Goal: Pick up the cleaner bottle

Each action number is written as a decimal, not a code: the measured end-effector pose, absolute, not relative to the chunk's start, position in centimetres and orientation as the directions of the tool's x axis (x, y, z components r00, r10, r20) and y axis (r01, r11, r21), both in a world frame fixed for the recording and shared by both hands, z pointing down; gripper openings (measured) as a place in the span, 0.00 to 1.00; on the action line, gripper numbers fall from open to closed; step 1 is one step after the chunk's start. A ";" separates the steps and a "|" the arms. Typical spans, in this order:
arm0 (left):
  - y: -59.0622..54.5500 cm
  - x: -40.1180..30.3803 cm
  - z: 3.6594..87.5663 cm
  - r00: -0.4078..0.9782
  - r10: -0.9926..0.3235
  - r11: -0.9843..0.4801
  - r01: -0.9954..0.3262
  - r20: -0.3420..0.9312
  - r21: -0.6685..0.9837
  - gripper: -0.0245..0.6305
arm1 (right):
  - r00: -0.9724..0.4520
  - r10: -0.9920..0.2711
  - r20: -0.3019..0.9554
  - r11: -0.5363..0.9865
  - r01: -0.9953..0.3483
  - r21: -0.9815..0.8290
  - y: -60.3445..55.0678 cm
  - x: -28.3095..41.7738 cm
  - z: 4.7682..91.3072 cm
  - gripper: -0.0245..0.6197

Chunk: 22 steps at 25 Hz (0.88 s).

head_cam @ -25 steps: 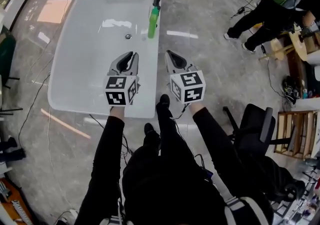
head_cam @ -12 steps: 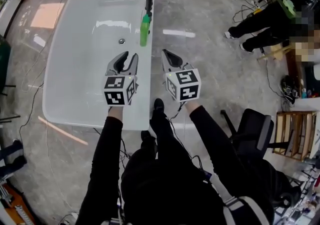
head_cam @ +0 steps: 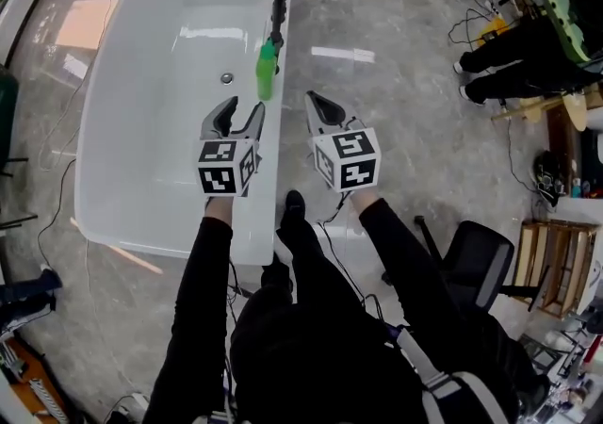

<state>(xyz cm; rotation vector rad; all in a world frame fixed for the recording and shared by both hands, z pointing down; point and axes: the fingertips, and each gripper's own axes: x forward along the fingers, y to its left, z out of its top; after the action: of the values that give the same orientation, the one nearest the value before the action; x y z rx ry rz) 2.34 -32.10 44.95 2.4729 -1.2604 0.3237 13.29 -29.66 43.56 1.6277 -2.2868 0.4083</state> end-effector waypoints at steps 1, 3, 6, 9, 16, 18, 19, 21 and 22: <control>-32.6 2.6 45.3 0.578 -0.733 -0.545 -0.815 0.359 0.199 0.36 | -0.314 -0.858 0.407 0.319 -0.946 -0.056 -30.1 13.5 43.8 0.04; -33.4 3.2 45.9 0.579 -0.727 -0.546 -0.814 0.370 0.200 0.38 | -0.318 -0.852 0.416 0.325 -0.944 -0.057 -30.8 13.7 44.3 0.04; -34.3 4.3 46.7 0.583 -0.715 -0.553 -0.810 0.386 0.197 0.41 | -0.327 -0.844 0.426 0.334 -0.941 -0.059 -31.5 14.0 44.9 0.04; -35.4 5.0 47.9 0.578 -0.708 -0.552 -0.811 0.405 0.192 0.42 | -0.333 -0.837 0.434 0.342 -0.938 -0.059 -32.2 14.1 45.7 0.04; -37.4 6.2 51.3 0.559 -0.697 -0.543 -0.821 0.449 0.179 0.42 | -0.337 -0.829 0.446 0.349 -0.935 -0.058 -33.7 14.5 47.5 0.04; -37.8 6.3 52.2 0.552 -0.700 -0.538 -0.825 0.454 0.174 0.42 | -0.333 -0.829 0.449 0.343 -0.937 -0.062 -34.0 14.5 48.1 0.04; -37.9 6.2 52.6 0.545 -0.702 -0.533 -0.829 0.458 0.170 0.42 | -0.335 -0.828 0.450 0.343 -0.937 -0.066 -34.2 14.5 48.5 0.04; -38.1 6.3 53.7 0.530 -0.707 -0.523 -0.837 0.468 0.160 0.43 | -0.339 -0.823 0.456 0.345 -0.936 -0.074 -34.4 14.5 49.4 0.04; -38.1 6.4 54.2 0.525 -0.709 -0.519 -0.841 0.472 0.156 0.43 | -0.342 -0.821 0.458 0.346 -0.935 -0.077 -34.5 14.5 49.7 0.04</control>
<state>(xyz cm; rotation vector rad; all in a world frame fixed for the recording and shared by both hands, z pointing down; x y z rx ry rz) 6.36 -38.12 54.16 2.4033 -1.2789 0.5005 14.53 -34.46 49.75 1.5527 -2.2758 0.4695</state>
